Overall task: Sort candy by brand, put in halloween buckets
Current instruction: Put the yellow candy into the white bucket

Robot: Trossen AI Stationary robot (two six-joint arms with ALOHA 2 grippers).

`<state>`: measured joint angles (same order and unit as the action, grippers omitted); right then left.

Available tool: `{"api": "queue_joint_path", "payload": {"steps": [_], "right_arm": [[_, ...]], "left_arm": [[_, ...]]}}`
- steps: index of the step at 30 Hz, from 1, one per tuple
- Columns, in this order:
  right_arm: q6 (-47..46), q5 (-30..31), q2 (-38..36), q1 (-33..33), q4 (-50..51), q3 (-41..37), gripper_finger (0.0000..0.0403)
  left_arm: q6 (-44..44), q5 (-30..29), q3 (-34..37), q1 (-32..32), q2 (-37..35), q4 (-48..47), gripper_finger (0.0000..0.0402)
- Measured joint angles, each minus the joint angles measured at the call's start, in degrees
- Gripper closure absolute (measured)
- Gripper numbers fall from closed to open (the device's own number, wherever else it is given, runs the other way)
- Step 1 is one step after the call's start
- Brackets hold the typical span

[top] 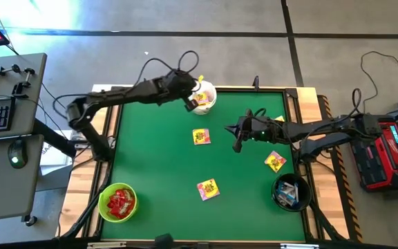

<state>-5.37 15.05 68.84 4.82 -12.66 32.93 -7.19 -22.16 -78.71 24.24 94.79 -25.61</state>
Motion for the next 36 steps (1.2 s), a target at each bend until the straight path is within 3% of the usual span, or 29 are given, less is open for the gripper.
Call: {"api": "queue_joint_path", "payload": {"steps": [10, 16, 21, 29, 36], "right_arm": [[-0.24, 1.09, 0.0, -0.02, 1.07, 0.0, 0.0403], [-0.37, 1.09, 0.0, -0.01, 2.33, 0.0, 0.0403], [-0.37, 1.09, 0.0, -0.02, 3.47, 0.0, 0.0403], [0.88, 1.09, -0.02, -0.02, 3.42, 0.02, 0.0403], [0.9, 1.11, -0.02, -1.53, 3.45, 0.02, 0.0403]], "left_arm": [[-2.43, 2.41, -5.16, 1.0, 10.99, 1.62, 0.0401], [-2.82, 2.21, -5.17, 2.09, 12.76, 1.22, 0.0395], [-5.29, 2.19, -5.17, 1.09, 11.49, 1.09, 0.0359], [-11.94, 2.45, -5.17, -5.01, 6.9, -1.54, 0.028], [-10.73, 7.51, -2.05, -15.06, 5.23, -5.56, 0.0257]]}}
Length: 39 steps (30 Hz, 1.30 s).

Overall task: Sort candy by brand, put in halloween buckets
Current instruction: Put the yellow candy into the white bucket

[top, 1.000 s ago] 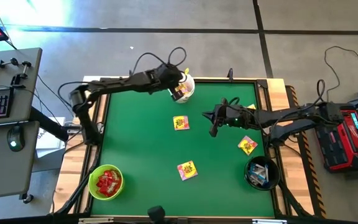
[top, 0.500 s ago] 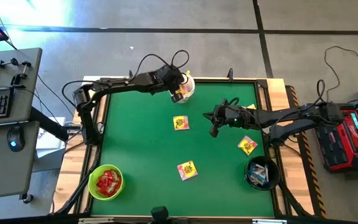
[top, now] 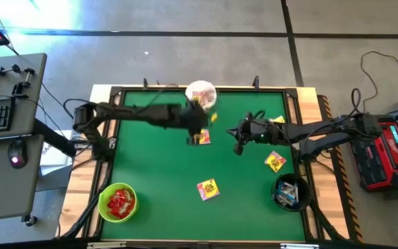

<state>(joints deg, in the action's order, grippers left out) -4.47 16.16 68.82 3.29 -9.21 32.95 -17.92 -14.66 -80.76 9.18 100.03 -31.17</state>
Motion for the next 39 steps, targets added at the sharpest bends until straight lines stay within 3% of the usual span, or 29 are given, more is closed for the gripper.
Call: {"api": "queue_joint_path", "payload": {"steps": [5, 10, 18, 27, 34, 39], "right_arm": [[-0.61, 0.84, 0.0, -2.65, -0.28, 0.0, 0.0403], [-0.04, 3.22, 0.0, -5.32, -1.47, 0.0, 0.0403], [-1.02, 3.62, 0.0, -7.56, -2.63, 0.0, 0.0403], [0.41, 4.82, 0.0, -8.32, -2.67, 0.0, 0.0403], [0.42, 5.49, 0.0, -8.32, -2.34, 0.0, 0.0403], [0.42, 5.49, 0.0, -8.32, -2.25, 0.0, 0.0403]], "left_arm": [[4.58, -1.57, 5.37, -6.19, 0.59, 1.57, 0.0256], [11.3, -2.52, 9.37, -8.57, 0.6, 1.67, 0.0256], [14.91, 1.83, 11.53, -6.0, 5.15, 4.88, 0.0231], [18.11, 2.26, 11.51, -2.21, 9.64, 5.6, 0.0192], [17.94, 2.64, 11.2, -1.52, 13.44, 6.85, 0.02], [17.4, 3.52, 11.22, -1.72, 14.34, 10.19, 0.0237]]}}
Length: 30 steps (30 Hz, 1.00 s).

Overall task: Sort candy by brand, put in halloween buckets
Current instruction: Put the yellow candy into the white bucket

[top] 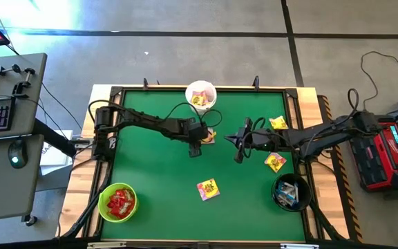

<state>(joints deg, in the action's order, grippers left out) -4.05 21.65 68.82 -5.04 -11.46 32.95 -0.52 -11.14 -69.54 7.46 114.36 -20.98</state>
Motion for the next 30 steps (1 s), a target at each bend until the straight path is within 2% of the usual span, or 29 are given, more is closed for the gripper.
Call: {"api": "queue_joint_path", "payload": {"steps": [3, 7, 9, 15, 23, 27, 30], "right_arm": [[0.0, -0.01, 0.0, 0.0, 0.0, 0.0, 0.0403], [0.0, -0.02, 0.0, 0.0, 0.0, 0.0, 0.0403], [-0.17, -0.02, 0.0, 0.0, 0.0, -0.01, 0.0403], [-0.42, -0.04, 0.0, 0.0, 0.0, 0.0, 0.0403], [-0.44, -0.04, 0.0, 0.0, 0.04, -0.02, 0.0403], [-0.63, -0.04, 0.0, 0.0, 0.04, -0.02, 0.0403], [-0.77, -0.11, 0.0, 0.0, 0.02, -0.02, 0.0403]], "left_arm": [[-1.35, 0.71, 0.07, 0.02, 0.11, 1.19, 0.0285], [-3.83, 0.74, 0.14, -0.04, 0.18, 1.71, 0.0368], [-4.18, 0.31, 0.14, -0.02, 0.09, 1.67, 0.0392], [-4.16, -1.54, -0.23, 0.02, -3.39, -1.79, 0.0399], [-0.13, -3.06, -3.78, 0.43, -12.86, -5.75, 0.0401], [1.8, -5.97, -6.87, 3.01, -16.88, -6.43, 0.0401], [1.49, -6.14, -10.22, 6.47, -17.22, -8.83, 0.0401]]}}
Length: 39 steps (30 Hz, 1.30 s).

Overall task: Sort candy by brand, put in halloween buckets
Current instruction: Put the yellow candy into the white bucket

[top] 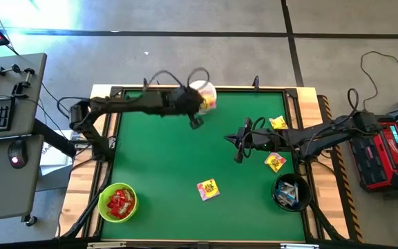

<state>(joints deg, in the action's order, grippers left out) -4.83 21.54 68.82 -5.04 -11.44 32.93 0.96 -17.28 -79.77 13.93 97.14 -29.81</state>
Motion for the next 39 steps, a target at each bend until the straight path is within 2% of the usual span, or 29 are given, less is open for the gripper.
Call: {"api": "queue_joint_path", "payload": {"steps": [4, 11, 16, 24, 29, 39], "right_arm": [[-0.32, -0.07, 0.0, 0.0, 0.02, 0.0, 0.0403], [-1.03, -0.28, 0.0, 0.0, 0.47, 0.0, 0.0403], [-1.17, -0.28, 0.0, 0.0, 0.5, 0.0, 0.0403], [-1.37, -0.28, 0.0, 0.0, 0.87, 0.0, 0.0403], [-2.14, -0.28, 0.0, 0.0, 0.94, 0.0, 0.0403], [-1.8, -0.28, 0.0, 0.52, 2.51, 0.0, 0.0403]], "left_arm": [[-2.15, 0.59, -4.47, 4.77, 1.18, -1.47, 0.0401], [-5.58, 5.07, -8.49, 11.4, 6.22, -6.52, 0.0401], [-6.62, 6.57, -9.31, 13.27, 9.81, -8.95, 0.0401], [-7.61, 7.29, -9.36, 14.36, 11.02, -8.38, 0.0397], [-7.88, 6.63, -9.38, 14.34, 10.98, -8.41, 0.037], [-7.23, 6.03, -8.66, 12.51, 10.17, -5.58, 0.0278]]}}
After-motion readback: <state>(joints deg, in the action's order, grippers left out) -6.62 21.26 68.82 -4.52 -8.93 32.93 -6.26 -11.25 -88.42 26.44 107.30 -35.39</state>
